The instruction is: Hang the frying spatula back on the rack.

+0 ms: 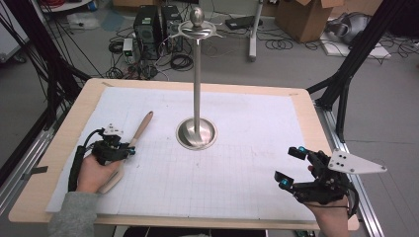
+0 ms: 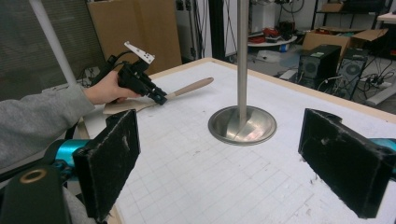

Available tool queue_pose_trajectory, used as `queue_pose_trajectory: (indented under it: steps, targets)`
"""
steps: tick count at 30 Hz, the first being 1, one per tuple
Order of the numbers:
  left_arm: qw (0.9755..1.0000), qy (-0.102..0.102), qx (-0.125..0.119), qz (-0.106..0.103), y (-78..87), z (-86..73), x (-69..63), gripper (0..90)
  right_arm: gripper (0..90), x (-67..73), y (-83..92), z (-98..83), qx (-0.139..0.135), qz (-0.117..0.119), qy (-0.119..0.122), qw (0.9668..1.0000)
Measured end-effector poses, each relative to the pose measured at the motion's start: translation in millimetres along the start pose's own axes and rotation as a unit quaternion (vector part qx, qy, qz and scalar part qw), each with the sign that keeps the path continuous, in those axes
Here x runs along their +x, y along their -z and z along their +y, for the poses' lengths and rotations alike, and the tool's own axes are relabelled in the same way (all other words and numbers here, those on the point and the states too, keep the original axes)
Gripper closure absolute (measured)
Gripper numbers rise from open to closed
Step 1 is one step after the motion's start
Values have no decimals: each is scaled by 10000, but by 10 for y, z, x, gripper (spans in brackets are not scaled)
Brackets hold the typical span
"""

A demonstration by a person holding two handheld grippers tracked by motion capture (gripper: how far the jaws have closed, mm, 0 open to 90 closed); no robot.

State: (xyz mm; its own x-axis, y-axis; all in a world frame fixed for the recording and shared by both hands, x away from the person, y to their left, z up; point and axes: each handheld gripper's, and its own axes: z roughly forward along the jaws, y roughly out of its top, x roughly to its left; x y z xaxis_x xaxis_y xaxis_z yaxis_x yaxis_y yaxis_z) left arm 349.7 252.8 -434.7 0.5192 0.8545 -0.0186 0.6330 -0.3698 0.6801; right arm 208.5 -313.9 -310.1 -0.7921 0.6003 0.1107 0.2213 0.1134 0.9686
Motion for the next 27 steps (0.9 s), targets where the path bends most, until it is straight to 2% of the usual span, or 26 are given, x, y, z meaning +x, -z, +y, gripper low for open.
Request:
queue_pose_trajectory:
  steps: [13,27]
  targets:
    - [9999,-144,-3,28,1,-7,-54,768,116,8,-10,0,34,6,1,10000]
    - [10000,-44,6,-40,4,1,-32,776,116,12,-22,-3,71,37,-19,10000]
